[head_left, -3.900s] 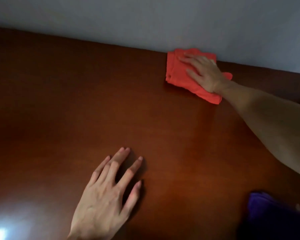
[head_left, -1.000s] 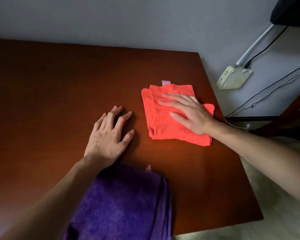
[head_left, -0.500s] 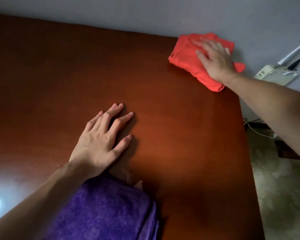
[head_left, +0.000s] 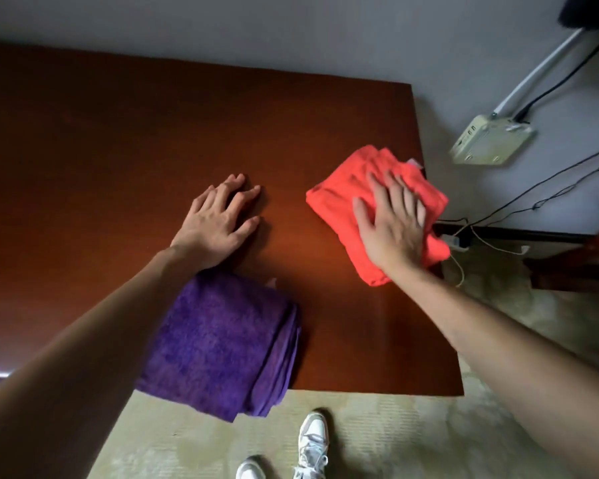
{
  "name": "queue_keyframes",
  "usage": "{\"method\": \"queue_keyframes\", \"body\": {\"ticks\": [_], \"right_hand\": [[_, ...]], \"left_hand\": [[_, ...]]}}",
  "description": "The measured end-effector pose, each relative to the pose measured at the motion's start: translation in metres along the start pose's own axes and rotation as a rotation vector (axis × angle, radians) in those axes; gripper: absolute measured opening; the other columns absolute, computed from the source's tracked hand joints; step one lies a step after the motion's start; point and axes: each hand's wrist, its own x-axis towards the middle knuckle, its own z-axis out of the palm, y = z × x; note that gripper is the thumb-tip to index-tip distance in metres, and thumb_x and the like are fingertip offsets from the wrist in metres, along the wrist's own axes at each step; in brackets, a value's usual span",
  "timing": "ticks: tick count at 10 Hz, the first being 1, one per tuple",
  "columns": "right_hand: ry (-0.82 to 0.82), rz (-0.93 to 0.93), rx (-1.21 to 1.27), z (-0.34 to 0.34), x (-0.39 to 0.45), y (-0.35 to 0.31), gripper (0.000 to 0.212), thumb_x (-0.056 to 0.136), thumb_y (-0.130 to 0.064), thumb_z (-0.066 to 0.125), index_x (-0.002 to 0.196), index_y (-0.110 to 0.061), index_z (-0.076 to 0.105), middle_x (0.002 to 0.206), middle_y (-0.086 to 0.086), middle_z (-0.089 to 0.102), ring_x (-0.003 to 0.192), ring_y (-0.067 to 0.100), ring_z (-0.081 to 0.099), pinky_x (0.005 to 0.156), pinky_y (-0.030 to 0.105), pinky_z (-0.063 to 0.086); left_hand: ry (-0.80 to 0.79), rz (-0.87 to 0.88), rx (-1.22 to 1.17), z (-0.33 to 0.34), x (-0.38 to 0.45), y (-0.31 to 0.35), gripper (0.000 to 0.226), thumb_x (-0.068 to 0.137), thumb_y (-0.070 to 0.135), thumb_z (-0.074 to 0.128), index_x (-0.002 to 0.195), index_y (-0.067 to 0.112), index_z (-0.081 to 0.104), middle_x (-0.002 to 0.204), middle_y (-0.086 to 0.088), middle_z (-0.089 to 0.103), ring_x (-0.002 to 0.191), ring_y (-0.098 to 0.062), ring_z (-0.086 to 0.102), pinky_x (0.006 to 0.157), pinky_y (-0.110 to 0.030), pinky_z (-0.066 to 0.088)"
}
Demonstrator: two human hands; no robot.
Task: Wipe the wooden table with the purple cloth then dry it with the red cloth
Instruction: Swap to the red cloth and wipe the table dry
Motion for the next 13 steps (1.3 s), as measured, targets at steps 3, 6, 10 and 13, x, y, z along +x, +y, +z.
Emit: {"method": "queue_keyframes", "body": {"ticks": [3, 6, 10, 13], "right_hand": [[-0.044, 0.031, -0.060, -0.049, -0.169, -0.025, 0.058, 0.103, -0.053, 0.039, 0.154, -0.025, 0.045, 0.158, 0.003, 0.047, 0.149, 0.024, 0.039, 0.119, 0.046, 0.030], [-0.149, -0.069, -0.028, -0.053, -0.163, -0.019, 0.060, 0.102, -0.052, 0.036, 0.155, -0.023, 0.044, 0.162, 0.006, 0.041, 0.151, 0.023, 0.036, 0.123, 0.048, 0.025], [-0.397, -0.501, -0.017, -0.072, -0.137, 0.005, 0.064, 0.101, -0.049, 0.033, 0.159, -0.021, 0.037, 0.168, 0.007, 0.030, 0.155, 0.025, 0.028, 0.126, 0.051, 0.024], [-0.114, 0.181, 0.707, -0.082, -0.278, 0.004, 0.024, 0.099, -0.049, 0.050, 0.121, -0.042, 0.052, 0.124, -0.028, 0.062, 0.096, 0.018, 0.072, 0.090, 0.007, 0.042]], "left_hand": [[0.094, -0.002, 0.085, -0.010, -0.094, 0.077, 0.035, 0.093, 0.037, 0.041, 0.113, 0.017, 0.061, 0.111, -0.012, 0.054, 0.100, -0.037, 0.056, 0.080, -0.047, 0.044], [0.043, -0.003, -0.002, 0.046, -0.172, 0.072, 0.057, 0.104, 0.040, 0.030, 0.157, 0.019, 0.033, 0.166, -0.003, 0.027, 0.154, -0.017, 0.020, 0.124, -0.039, 0.008], [-0.018, -0.324, -0.143, 0.026, -0.134, 0.107, 0.057, 0.104, 0.034, 0.029, 0.159, 0.017, 0.026, 0.170, -0.006, 0.011, 0.157, -0.025, 0.004, 0.124, -0.047, 0.002], [-0.079, -0.286, -0.506, 0.043, -0.249, 0.102, 0.034, 0.098, 0.045, 0.036, 0.121, 0.033, 0.058, 0.129, -0.004, 0.060, 0.097, -0.025, 0.073, 0.079, -0.025, 0.050]]}}
